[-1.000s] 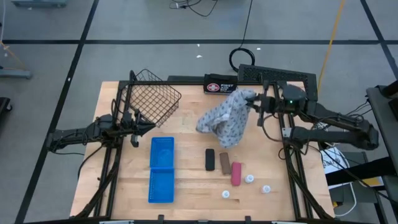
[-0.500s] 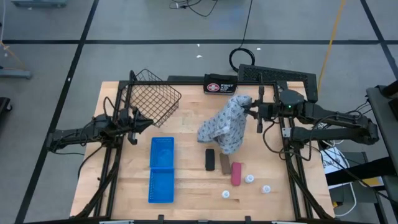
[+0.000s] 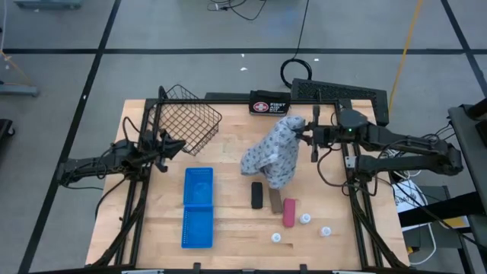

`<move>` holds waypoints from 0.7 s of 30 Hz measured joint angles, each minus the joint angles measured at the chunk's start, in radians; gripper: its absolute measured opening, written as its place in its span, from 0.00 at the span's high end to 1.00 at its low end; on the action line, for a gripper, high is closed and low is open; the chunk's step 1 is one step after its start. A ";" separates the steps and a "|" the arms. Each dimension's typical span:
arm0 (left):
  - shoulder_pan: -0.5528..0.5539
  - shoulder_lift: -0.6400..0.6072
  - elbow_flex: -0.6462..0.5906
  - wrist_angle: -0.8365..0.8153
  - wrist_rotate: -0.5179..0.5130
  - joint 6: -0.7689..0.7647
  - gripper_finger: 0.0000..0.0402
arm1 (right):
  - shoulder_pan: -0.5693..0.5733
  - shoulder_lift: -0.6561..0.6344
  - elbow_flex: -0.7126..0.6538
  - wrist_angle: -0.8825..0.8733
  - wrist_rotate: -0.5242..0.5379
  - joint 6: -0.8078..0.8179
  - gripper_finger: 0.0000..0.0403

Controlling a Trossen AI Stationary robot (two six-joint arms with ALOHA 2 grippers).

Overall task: Pick & Place Medicine items
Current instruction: Put the the gray patient gown into the black basket

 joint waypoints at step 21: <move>0.000 0.404 0.101 0.359 0.019 -0.004 0.21 | 0.026 0.156 0.000 0.190 -0.005 0.022 0.97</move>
